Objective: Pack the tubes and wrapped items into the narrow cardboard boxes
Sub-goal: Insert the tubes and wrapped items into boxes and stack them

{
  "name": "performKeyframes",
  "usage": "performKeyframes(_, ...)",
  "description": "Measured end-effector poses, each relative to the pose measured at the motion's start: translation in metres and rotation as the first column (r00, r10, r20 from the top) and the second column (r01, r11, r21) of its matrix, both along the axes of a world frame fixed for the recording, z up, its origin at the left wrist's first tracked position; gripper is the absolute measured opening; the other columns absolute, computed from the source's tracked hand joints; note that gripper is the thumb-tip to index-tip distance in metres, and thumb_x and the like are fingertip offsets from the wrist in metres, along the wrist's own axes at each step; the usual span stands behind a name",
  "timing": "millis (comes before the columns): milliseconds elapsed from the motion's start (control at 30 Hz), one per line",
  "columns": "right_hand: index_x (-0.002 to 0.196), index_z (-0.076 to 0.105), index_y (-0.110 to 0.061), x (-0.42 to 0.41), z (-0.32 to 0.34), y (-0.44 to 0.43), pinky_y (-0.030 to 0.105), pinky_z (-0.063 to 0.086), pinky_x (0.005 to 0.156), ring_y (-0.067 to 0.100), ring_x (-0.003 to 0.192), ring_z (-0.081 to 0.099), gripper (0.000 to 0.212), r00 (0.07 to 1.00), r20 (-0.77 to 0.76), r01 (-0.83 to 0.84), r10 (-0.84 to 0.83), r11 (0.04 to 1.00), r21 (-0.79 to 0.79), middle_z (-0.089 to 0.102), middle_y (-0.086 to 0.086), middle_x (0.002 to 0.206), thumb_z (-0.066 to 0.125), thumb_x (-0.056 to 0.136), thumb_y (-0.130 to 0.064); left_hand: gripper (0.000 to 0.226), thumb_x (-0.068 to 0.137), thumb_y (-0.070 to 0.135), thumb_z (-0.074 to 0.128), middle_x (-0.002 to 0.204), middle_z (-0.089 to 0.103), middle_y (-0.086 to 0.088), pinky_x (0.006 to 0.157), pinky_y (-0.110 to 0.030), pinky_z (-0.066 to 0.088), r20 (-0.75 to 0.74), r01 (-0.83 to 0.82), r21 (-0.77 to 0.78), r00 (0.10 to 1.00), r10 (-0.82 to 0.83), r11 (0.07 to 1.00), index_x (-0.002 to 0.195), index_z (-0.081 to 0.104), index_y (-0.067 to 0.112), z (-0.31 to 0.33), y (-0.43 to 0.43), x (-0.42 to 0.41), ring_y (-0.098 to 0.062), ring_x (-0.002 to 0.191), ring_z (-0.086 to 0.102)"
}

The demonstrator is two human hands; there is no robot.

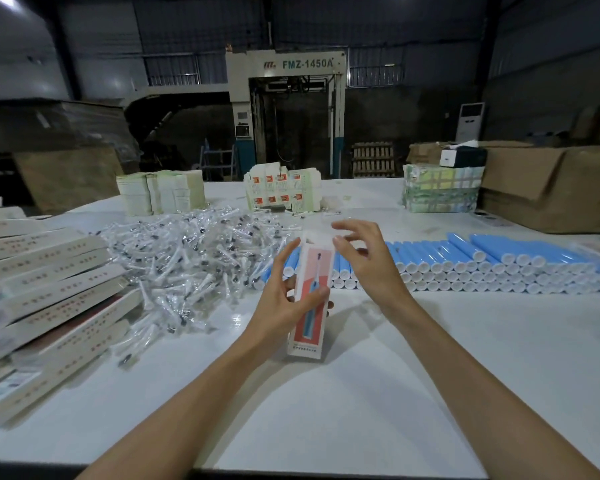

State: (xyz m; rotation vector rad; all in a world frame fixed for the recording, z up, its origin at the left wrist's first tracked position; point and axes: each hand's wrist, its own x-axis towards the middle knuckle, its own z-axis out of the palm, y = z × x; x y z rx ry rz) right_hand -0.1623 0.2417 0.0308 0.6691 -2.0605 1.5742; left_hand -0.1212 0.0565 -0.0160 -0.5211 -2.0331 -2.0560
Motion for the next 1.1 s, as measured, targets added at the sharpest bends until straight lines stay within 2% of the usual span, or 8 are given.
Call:
performKeyframes(67, 0.127, 0.061, -0.036, 0.003, -0.004, -0.001, 0.019, 0.048, 0.091, 0.0, 0.113, 0.06, 0.026, 0.999, 0.01, -0.03, 0.031, 0.996, -0.087, 0.059, -0.009, 0.127, 0.067, 0.102, -0.033, 0.092, 0.088, 0.034, 0.091, 0.121, 0.076, 0.017, 0.077, -0.036, 0.067, -0.014, -0.028, 0.025, 1.0, 0.028, 0.999, 0.153, 0.033, 0.066, 0.002, -0.002, -0.001, -0.032, 0.095, 0.082)
performKeyframes(200, 0.133, 0.056, -0.034, 0.007, -0.017, -0.013, 0.037, 0.058, 0.094, 0.017, 0.107, 0.072, 0.039, 0.978, 0.048, -0.2, 0.203, 0.978, -0.058, 0.074, -0.003, 0.113, 0.073, 0.099, -0.028, 0.089, 0.091, 0.03, 0.089, 0.127, 0.075, 0.015, 0.08, -0.034, 0.066, -0.059, -0.015, 0.043, 0.998, 0.018, 0.999, 0.155, 0.036, 0.061, 0.004, -0.003, 0.001, -0.024, 0.106, 0.079)
performKeyframes(300, 0.134, 0.058, -0.031, 0.008, -0.021, -0.019, 0.042, 0.059, 0.097, 0.022, 0.106, 0.074, 0.039, 0.968, 0.03, -0.244, 0.248, 0.966, -0.089, 0.078, 0.002, 0.108, 0.072, 0.099, -0.025, 0.087, 0.092, 0.027, 0.087, 0.127, 0.073, 0.02, 0.08, -0.029, 0.065, -0.07, -0.002, 0.035, 0.998, 0.004, 0.999, 0.154, 0.037, 0.061, 0.005, -0.001, 0.004, -0.017, 0.114, 0.076)
performKeyframes(600, 0.12, 0.07, -0.029, 0.009, -0.018, -0.011, 0.037, 0.06, 0.092, 0.025, 0.102, 0.075, 0.028, 0.946, 0.036, -0.313, 0.322, 0.938, -0.151, 0.078, 0.005, 0.104, 0.077, 0.095, -0.018, 0.086, 0.09, 0.035, 0.088, 0.123, 0.073, 0.018, 0.086, -0.016, 0.057, -0.084, -0.059, -0.124, 0.995, 0.048, 0.99, 0.153, 0.037, 0.064, 0.013, -0.007, 0.007, -0.009, 0.118, 0.07)
performKeyframes(800, 0.119, 0.07, -0.018, 0.01, -0.015, -0.004, 0.026, 0.059, 0.086, 0.024, 0.097, 0.076, 0.024, 0.931, 0.108, -0.34, 0.349, 0.936, -0.094, 0.078, 0.005, 0.103, 0.077, 0.096, -0.017, 0.072, 0.086, 0.027, 0.093, 0.125, 0.075, 0.007, 0.094, -0.026, 0.06, -0.141, -0.072, -0.182, 0.989, 0.047, 0.981, 0.146, 0.054, 0.04, 0.011, -0.01, 0.005, -0.017, 0.113, 0.073)
performKeyframes(933, 0.108, 0.072, -0.03, 0.008, -0.017, 0.0, 0.028, 0.06, 0.085, 0.026, 0.094, 0.076, 0.016, 0.92, 0.154, -0.356, 0.359, 0.933, -0.048, 0.077, 0.003, 0.1, 0.076, 0.097, -0.019, 0.07, 0.081, 0.032, 0.095, 0.124, 0.076, 0.009, 0.094, -0.029, 0.062, -0.128, -0.09, -0.2, 0.99, 0.064, 0.976, 0.141, 0.058, 0.039, 0.008, -0.012, 0.003, -0.016, 0.112, 0.074)
performKeyframes(1033, 0.106, 0.069, -0.023, 0.006, -0.018, 0.001, 0.026, 0.058, 0.08, 0.018, 0.087, 0.073, 0.007, 0.916, 0.191, -0.352, 0.353, 0.935, -0.042, 0.072, 0.001, 0.095, 0.071, 0.1, -0.025, 0.071, 0.078, 0.038, 0.095, 0.124, 0.076, 0.008, 0.091, -0.027, 0.061, -0.101, -0.077, -0.209, 0.993, 0.057, 0.975, 0.14, 0.06, 0.041, 0.006, -0.012, 0.001, -0.016, 0.113, 0.074)
performKeyframes(1100, 0.103, 0.066, -0.016, 0.004, -0.017, 0.002, 0.025, 0.056, 0.073, 0.015, 0.079, 0.067, 0.015, 0.937, 0.179, -0.295, 0.301, 0.954, -0.06, 0.07, -0.001, 0.09, 0.062, 0.106, -0.03, 0.076, 0.074, 0.045, 0.095, 0.123, 0.077, 0.008, 0.09, -0.027, 0.061, -0.064, -0.047, -0.219, 0.997, 0.034, 0.975, 0.141, 0.058, 0.043, 0.004, -0.01, 0.002, -0.016, 0.112, 0.075)
